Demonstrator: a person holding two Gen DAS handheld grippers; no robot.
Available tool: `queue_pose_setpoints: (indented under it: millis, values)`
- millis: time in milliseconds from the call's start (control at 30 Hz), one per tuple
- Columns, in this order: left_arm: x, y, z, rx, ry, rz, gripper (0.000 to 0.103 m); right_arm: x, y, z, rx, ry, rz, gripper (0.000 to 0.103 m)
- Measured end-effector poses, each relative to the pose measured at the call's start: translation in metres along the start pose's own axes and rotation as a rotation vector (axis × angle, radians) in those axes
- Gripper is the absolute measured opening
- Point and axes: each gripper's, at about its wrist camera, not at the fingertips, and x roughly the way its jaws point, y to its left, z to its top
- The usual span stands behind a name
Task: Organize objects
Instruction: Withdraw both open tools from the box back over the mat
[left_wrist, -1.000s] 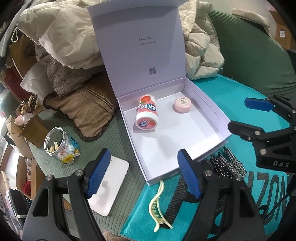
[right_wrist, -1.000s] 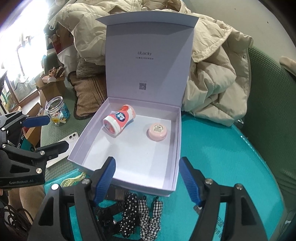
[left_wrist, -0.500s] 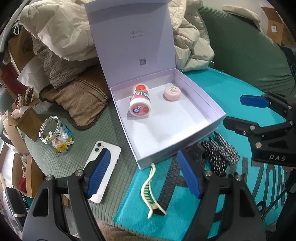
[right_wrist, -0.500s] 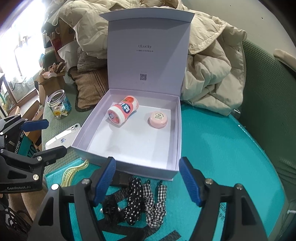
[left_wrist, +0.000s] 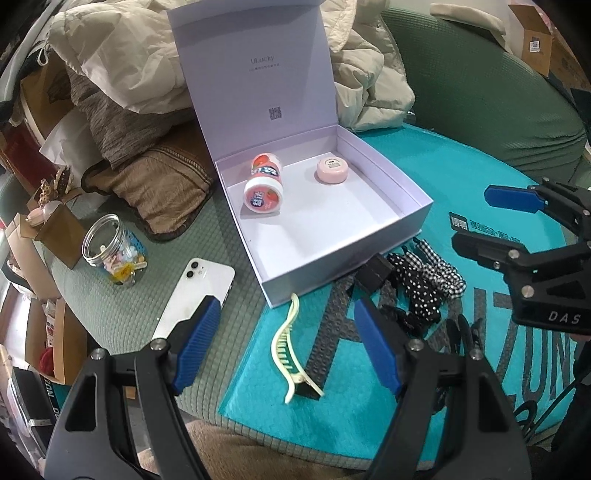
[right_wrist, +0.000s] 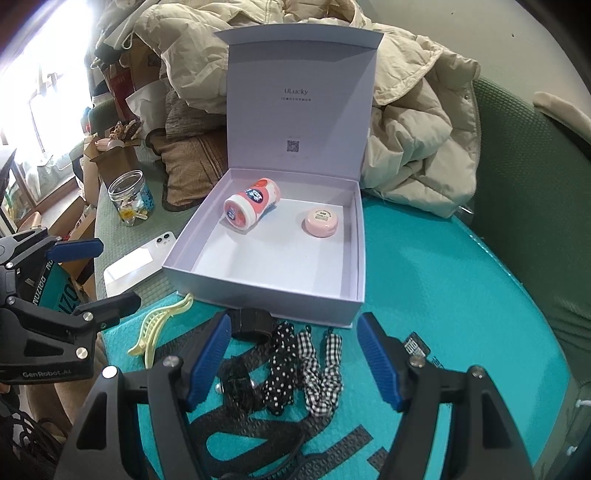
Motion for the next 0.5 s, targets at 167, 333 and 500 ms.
queue_pose_setpoints:
  millis: [167,333,500]
  values:
    - [-0.004,-0.001,-0.011,-0.012,0.002,-0.013,0.074,-0.008,0.002,-0.011,0.013,0.000,0.009,0.072]
    - [-0.006,-0.002,-0.024,-0.022,0.012,-0.019,0.074,-0.010,0.004,-0.026,0.039,0.012,0.028,0.072]
    - [-0.006,-0.004,-0.039,-0.031,0.033,-0.029,0.074,-0.013,0.005,-0.043,0.061,0.025,0.031,0.072]
